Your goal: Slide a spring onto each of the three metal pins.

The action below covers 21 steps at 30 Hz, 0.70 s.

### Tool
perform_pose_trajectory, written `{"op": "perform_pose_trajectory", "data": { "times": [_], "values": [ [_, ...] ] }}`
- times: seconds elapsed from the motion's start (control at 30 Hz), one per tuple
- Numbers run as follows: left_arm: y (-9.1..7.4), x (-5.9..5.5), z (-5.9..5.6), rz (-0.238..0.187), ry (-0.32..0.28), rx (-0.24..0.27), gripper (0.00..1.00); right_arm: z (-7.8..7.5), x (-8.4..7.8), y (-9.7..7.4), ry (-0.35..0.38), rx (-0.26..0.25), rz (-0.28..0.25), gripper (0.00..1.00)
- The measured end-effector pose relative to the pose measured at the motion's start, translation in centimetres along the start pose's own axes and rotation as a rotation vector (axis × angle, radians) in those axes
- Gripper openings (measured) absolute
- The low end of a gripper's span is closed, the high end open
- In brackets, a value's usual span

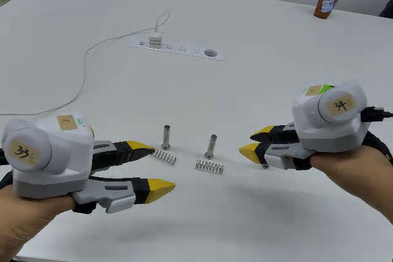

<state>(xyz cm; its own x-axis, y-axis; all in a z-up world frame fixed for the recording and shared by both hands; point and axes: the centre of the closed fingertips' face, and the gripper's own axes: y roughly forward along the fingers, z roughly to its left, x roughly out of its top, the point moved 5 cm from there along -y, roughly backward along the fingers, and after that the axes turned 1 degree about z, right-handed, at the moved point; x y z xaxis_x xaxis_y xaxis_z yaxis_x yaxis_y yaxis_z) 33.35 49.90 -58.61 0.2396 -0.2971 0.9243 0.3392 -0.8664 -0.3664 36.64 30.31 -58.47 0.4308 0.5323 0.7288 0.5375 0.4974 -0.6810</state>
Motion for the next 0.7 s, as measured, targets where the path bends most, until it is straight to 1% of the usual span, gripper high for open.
{"op": "perform_pose_trajectory", "data": {
  "times": [0.23, 0.33, 0.7],
  "values": [
    [0.1, 0.1, -0.1, 0.003, 0.001, -0.003, 0.46, 1.1, -0.1, 1.3, -0.039, 0.057, 0.030, 0.21],
    [0.2, 0.2, -0.2, 0.003, 0.004, -0.006, 0.46, 1.5, -0.3, 2.2, -0.057, 0.084, 0.052, 0.21],
    [0.2, -0.1, -0.3, 0.015, 0.004, -0.008, 0.45, 1.9, -0.7, 4.6, -0.114, 0.149, 0.104, 0.19]
  ]
}}
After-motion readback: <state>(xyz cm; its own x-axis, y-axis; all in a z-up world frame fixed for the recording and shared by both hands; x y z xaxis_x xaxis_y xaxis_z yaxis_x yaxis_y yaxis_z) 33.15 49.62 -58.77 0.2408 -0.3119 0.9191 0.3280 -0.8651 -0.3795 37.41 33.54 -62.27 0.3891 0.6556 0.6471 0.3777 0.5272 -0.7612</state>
